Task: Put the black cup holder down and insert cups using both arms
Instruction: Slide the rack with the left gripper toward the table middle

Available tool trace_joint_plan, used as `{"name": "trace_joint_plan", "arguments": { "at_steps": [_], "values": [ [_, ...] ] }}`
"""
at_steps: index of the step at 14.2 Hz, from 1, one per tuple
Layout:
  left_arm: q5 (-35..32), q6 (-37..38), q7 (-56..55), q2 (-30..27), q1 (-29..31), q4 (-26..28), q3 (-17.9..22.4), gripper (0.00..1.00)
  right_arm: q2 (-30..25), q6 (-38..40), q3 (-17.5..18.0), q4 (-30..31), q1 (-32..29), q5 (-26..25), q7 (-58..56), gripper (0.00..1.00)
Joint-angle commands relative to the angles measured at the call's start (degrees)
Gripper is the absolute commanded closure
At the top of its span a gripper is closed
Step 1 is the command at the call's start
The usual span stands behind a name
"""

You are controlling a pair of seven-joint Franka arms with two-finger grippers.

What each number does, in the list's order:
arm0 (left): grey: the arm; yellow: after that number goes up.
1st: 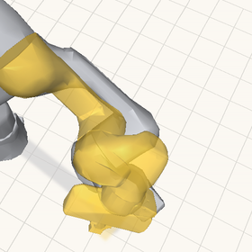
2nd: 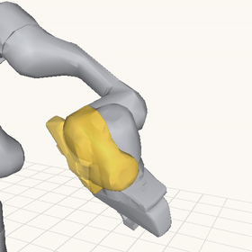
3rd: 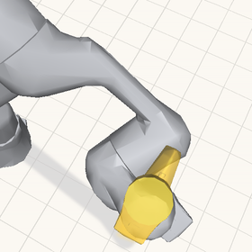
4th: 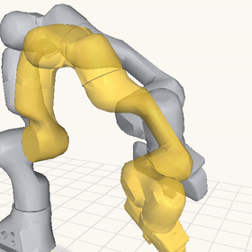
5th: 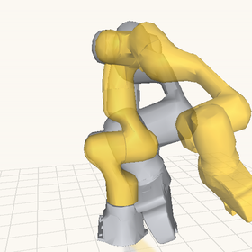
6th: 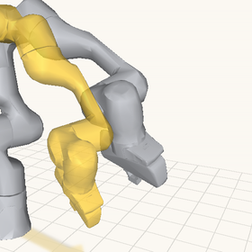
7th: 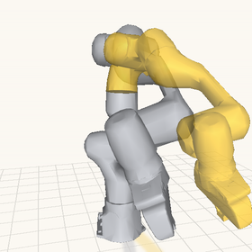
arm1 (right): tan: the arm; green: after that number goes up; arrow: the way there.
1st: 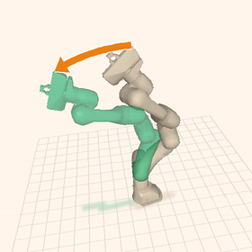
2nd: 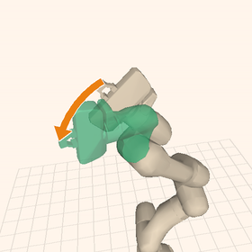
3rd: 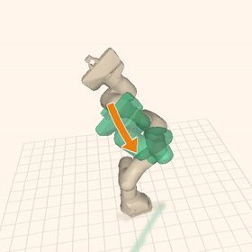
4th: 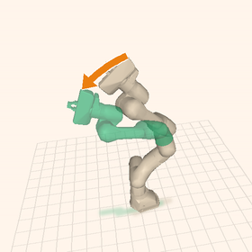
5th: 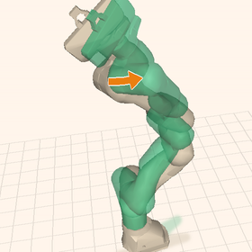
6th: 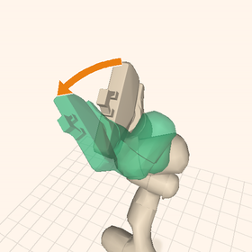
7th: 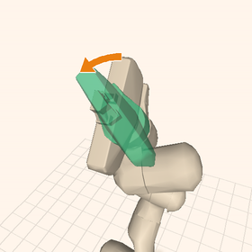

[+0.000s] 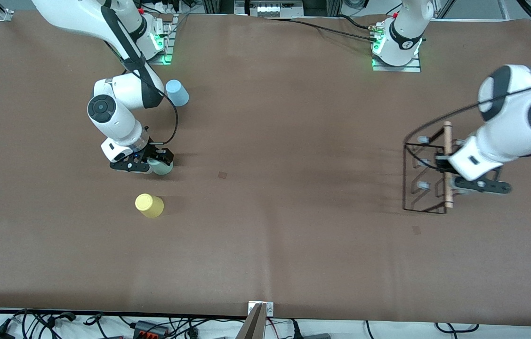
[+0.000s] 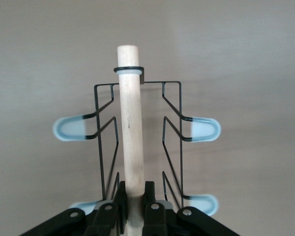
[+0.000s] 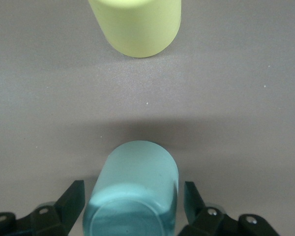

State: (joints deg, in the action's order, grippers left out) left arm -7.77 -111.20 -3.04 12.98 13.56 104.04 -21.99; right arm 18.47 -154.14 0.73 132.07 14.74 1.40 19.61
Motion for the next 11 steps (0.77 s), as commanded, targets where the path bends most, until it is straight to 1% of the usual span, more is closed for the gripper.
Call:
{"name": "trace_joint_plan", "arguments": {
  "at_steps": [1,2,3,4,5,8,10,11],
  "values": [
    [0.6,1.8,-6.2,0.4,0.2,-2.1,-9.4,0.99,0.0,-0.3,0.0,-0.1,0.6,0.1,0.5,0.69],
    [0.9,1.4,-10.6,1.9,-0.4,-2.7,-12.4,0.99,-0.3,0.1,0.0,-0.2,0.6,0.1,0.2,0.77],
    [0.9,1.2,-14.5,3.0,-1.8,-3.5,-14.0,0.99,-0.6,0.7,0.0,-0.3,0.6,0.1,0.1,0.82],
    [0.9,0.6,-17.1,4.7,-4.0,-4.6,-14.2,0.99,-1.2,1.7,-0.1,-0.8,0.6,0.1,0.1,0.84],
    [0.9,-0.2,-21.2,6.6,-7.0,-6.1,-14.1,0.99,-1.9,3.1,-0.1,-1.1,0.6,0.1,-0.4,0.9],
    [-1.1,-0.2,-34.8,10.8,-15.4,-8.5,-13.8,0.99,-5.5,9.2,-0.6,-2.7,0.4,-0.4,-0.9,0.91],
    [-6.3,-0.3,-38.6,12.4,-18.7,-8.5,-14.0,0.99,-7.1,14.0,-0.7,-4.4,0.3,-0.8,-1.2,0.91],
    [-6.7,-0.3,-41.3,13.4,-19.6,-8.5,-14.0,0.99,-8.0,15.3,-0.7,-4.7,0.3,-1.0,-2.4,0.91]
  ]
}}
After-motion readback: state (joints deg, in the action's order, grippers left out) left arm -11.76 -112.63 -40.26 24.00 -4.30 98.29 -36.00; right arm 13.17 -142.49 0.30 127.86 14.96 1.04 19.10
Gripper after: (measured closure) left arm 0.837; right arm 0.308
